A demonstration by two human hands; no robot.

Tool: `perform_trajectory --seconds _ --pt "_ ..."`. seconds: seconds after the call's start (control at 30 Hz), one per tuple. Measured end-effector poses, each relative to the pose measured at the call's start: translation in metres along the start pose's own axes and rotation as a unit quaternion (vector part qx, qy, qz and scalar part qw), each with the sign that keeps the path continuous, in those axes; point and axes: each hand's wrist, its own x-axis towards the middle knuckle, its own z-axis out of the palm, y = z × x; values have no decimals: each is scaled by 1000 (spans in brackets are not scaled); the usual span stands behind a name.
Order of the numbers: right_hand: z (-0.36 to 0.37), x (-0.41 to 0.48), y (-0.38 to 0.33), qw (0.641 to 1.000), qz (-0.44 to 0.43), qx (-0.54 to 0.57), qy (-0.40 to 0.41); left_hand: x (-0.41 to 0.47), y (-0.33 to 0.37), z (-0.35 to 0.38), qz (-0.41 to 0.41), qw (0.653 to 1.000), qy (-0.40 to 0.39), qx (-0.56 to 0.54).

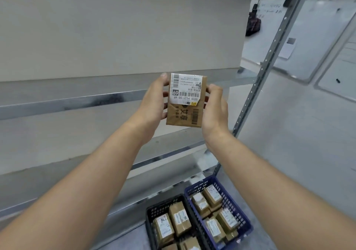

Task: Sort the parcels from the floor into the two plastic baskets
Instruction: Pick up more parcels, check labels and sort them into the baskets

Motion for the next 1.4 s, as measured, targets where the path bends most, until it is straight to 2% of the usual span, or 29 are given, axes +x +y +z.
perform_trajectory --seconds 0.17,0.33,0.47,0.73,1.07,1.27,1.4 --pt "-20 47 45 998 17 13 -62 20 -43 40 -12 998 61 6" --pt "-45 99 102 990 31 26 -137 33 -91 90 -9 986 166 10" --pt "-65 122 134 980 62 31 -187 31 -117 125 -51 972 228 5" --pt "-68 122 173 959 123 28 -254 29 -154 127 -91 949 301 24" --pt "-46 96 295 948 187 -53 -252 26 -278 83 -193 937 289 31" --pt "-40 67 400 935 247 -66 -246 16 -384 64 -238 927 289 33" --pt "-40 48 471 925 277 -90 -245 4 -462 48 -297 906 303 3"
